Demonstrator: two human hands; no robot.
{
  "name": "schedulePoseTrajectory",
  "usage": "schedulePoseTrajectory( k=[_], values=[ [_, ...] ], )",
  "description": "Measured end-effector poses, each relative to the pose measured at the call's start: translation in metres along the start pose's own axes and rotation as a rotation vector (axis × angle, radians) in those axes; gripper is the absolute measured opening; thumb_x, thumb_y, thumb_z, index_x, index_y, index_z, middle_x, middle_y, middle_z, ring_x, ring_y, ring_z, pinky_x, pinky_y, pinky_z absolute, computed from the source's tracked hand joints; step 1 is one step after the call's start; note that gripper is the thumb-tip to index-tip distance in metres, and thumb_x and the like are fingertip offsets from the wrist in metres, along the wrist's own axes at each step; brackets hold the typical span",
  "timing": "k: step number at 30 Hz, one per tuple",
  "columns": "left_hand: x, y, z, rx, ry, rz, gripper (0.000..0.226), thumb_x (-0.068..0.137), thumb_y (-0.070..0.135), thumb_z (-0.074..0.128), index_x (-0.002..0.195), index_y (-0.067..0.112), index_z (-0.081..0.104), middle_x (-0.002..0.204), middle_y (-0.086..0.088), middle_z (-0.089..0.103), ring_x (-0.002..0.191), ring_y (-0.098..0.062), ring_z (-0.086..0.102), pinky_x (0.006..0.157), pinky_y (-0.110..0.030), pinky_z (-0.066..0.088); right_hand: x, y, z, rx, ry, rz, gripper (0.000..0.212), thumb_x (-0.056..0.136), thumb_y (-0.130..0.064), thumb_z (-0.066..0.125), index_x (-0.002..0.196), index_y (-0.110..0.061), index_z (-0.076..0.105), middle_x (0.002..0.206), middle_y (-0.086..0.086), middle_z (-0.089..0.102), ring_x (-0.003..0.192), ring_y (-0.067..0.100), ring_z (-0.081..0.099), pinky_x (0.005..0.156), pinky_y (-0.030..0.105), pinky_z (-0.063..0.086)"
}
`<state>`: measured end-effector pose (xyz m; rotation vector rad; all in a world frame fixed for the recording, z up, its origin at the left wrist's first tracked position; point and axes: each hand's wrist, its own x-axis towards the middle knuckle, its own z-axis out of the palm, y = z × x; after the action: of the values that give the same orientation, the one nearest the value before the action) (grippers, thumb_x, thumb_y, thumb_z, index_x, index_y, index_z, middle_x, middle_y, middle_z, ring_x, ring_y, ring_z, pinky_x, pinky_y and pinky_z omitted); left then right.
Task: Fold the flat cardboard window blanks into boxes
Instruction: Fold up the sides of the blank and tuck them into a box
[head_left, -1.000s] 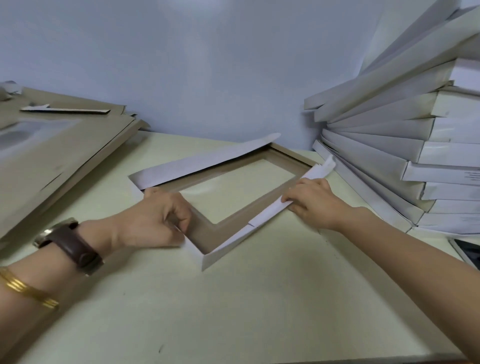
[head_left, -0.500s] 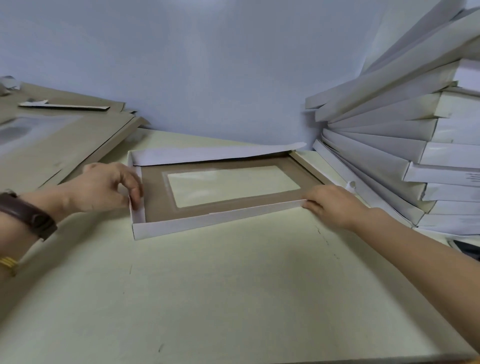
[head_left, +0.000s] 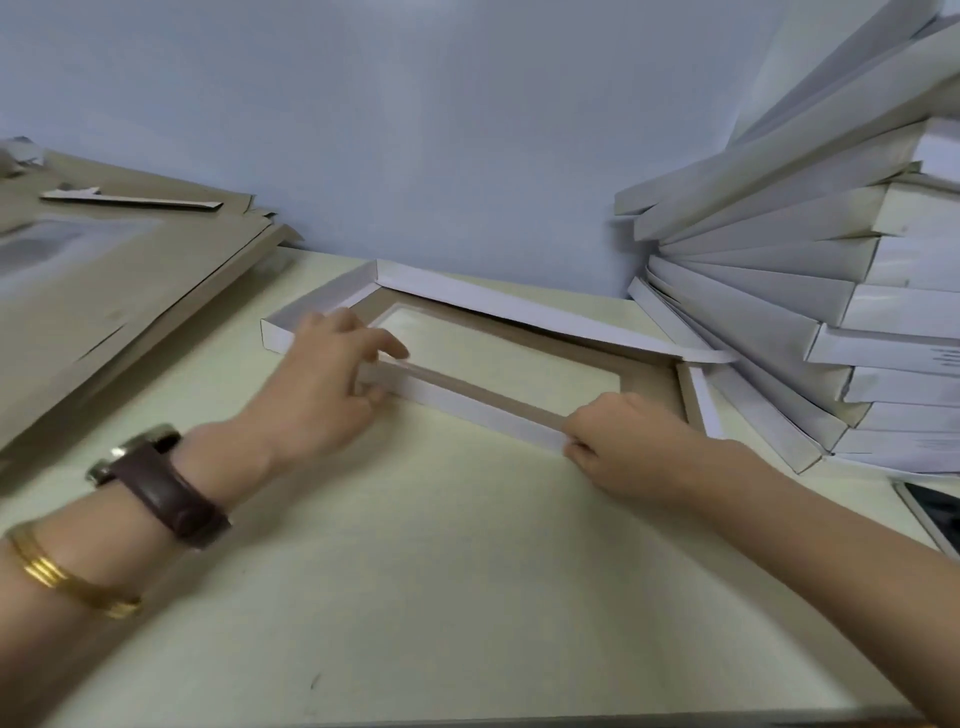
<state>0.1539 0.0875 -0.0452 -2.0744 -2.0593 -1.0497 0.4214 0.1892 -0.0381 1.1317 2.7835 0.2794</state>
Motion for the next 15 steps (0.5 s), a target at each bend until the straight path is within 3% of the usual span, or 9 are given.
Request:
schedulePoseTrajectory(
  k=[4,7,11,15],
  values=[
    [-0.005,0.028,0.025,-0.106,-0.101,0.011,0.024,0.095,0.022,0.052,0.117,0.026,0.061,0.079,0.014,0.048,0.074,-0.004,0.046,0.064,-0.017,0.031,0.008,-0.027,-0.01,0.095,-0.029,-0.016,0.034,0.092,-0.026,0.045,0.064,-0.024,0.026,0.071,-0.005,0.032,0.066,0.021,0.037,0.05,0.027,0.021],
    [-0.005,0.035,0.036,-0.125,-0.165,-0.037,0.024,0.099,0.027,0.044,0.117,0.027,0.059,0.067,0.016,0.045,0.072,-0.008,0.044,0.063,-0.024,0.03,0.015,-0.05,-0.018,0.154,-0.028,-0.052,0.035,0.088,-0.02,0.049,0.063,-0.022,0.025,0.068,-0.003,0.032,0.061,0.022,0.036,0.048,0.024,0.02],
    [-0.007,0.036,0.038,-0.169,-0.24,-0.038,0.019,0.098,0.021,0.044,0.1,0.031,0.06,0.063,0.015,0.049,0.066,0.0,0.048,0.058,-0.018,0.031,0.028,-0.075,-0.026,0.326,-0.036,-0.007,0.033,0.085,-0.012,0.052,0.06,-0.016,0.03,0.061,0.004,0.042,0.051,0.02,0.046,0.045,0.025,0.032],
    [-0.01,0.034,0.039,-0.215,-0.248,-0.053,0.02,0.094,0.011,0.043,0.101,0.026,0.055,0.079,0.007,0.062,0.076,-0.011,0.054,0.066,-0.02,0.04,0.046,-0.087,-0.032,0.553,-0.085,0.111,0.029,0.089,-0.009,0.049,0.062,-0.013,0.039,0.05,0.005,0.051,0.044,0.026,0.063,0.046,0.025,0.049]
  ],
)
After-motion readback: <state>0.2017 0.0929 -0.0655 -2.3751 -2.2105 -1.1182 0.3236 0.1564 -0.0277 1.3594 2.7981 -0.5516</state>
